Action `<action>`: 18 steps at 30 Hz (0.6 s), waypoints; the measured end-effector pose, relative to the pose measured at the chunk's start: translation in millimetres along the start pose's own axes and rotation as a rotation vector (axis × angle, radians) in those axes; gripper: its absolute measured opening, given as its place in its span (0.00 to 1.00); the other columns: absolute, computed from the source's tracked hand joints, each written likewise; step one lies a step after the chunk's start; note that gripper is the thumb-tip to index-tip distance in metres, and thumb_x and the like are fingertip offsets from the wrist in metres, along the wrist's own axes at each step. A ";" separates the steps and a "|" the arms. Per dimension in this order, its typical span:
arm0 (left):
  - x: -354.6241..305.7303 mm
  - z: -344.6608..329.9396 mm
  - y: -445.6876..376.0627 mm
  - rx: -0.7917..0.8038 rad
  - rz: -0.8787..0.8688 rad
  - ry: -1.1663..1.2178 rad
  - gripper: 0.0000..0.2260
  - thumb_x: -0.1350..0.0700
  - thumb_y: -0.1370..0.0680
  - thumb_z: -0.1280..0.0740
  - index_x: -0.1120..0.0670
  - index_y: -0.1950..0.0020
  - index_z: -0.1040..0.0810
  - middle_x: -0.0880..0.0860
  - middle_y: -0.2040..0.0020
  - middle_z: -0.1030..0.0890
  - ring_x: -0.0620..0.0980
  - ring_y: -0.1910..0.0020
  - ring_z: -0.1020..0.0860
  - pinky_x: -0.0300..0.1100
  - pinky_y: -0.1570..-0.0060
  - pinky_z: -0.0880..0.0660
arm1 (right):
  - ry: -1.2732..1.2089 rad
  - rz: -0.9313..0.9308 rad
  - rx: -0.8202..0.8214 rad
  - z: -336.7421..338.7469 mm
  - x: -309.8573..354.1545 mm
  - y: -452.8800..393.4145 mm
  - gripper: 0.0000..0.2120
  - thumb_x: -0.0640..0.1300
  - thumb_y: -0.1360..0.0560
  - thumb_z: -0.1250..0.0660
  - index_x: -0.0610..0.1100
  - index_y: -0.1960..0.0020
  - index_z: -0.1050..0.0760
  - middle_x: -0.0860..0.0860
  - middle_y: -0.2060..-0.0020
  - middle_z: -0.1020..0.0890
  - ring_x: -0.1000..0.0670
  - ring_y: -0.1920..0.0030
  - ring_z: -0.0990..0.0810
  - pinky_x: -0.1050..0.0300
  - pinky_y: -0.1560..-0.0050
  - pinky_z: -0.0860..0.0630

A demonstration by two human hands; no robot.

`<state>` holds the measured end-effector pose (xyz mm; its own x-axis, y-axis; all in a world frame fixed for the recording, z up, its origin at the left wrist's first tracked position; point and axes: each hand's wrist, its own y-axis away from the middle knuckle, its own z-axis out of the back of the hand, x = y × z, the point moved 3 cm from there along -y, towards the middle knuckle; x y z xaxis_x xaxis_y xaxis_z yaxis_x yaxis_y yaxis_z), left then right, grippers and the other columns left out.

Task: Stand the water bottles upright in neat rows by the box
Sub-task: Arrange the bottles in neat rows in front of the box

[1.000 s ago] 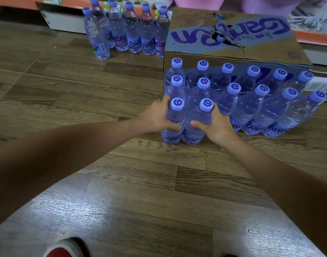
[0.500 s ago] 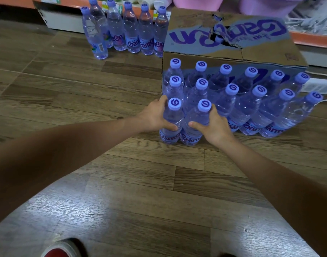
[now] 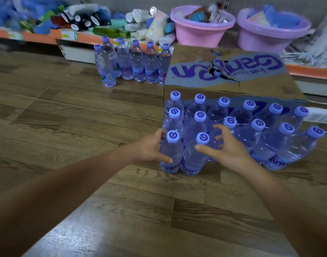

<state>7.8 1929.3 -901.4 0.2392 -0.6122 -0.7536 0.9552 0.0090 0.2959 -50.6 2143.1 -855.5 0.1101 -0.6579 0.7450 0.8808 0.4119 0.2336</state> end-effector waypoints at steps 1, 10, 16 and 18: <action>2.6 5.8 1.9 0.022 0.014 0.007 0.39 0.54 0.36 0.22 0.55 0.32 0.39 0.52 0.35 0.30 0.48 0.39 0.28 0.38 0.42 0.27 | -0.042 0.042 -0.057 10.7 3.0 1.1 0.34 0.58 0.34 0.28 0.53 0.33 0.37 0.52 0.41 0.28 0.50 0.40 0.27 0.54 0.43 0.29; 1.6 153.4 15.8 -0.219 0.324 -0.278 0.20 0.46 0.33 0.26 0.54 0.47 0.25 0.50 0.53 0.24 0.49 0.49 0.24 0.37 0.52 0.32 | -0.287 0.266 -0.004 58.6 29.5 -16.7 0.11 0.51 0.30 0.31 0.60 0.50 0.27 0.63 0.47 0.22 0.68 0.49 0.24 0.67 0.55 0.29; 19.7 211.3 -7.4 -0.432 0.439 -0.182 0.18 0.52 0.29 0.28 0.57 0.42 0.24 0.52 0.52 0.22 0.53 0.51 0.23 0.37 0.53 0.33 | -0.307 0.287 0.152 46.8 71.3 -60.4 0.08 0.46 0.27 0.32 0.58 0.51 0.25 0.64 0.51 0.20 0.66 0.50 0.22 0.67 0.55 0.26; 39.2 231.6 -24.9 -0.498 0.449 -0.130 0.19 0.51 0.28 0.29 0.57 0.40 0.25 0.53 0.48 0.21 0.51 0.50 0.24 0.37 0.51 0.34 | -0.331 0.308 0.157 34.0 96.6 -86.5 0.08 0.46 0.27 0.33 0.58 0.51 0.25 0.63 0.52 0.20 0.67 0.51 0.22 0.70 0.56 0.25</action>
<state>-47.0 1722.0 -802.4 0.6380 -0.5539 -0.5350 0.7419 0.6283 0.2342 -131.8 2065.4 -782.5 0.1801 -0.2645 0.9474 0.7473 0.6631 0.0430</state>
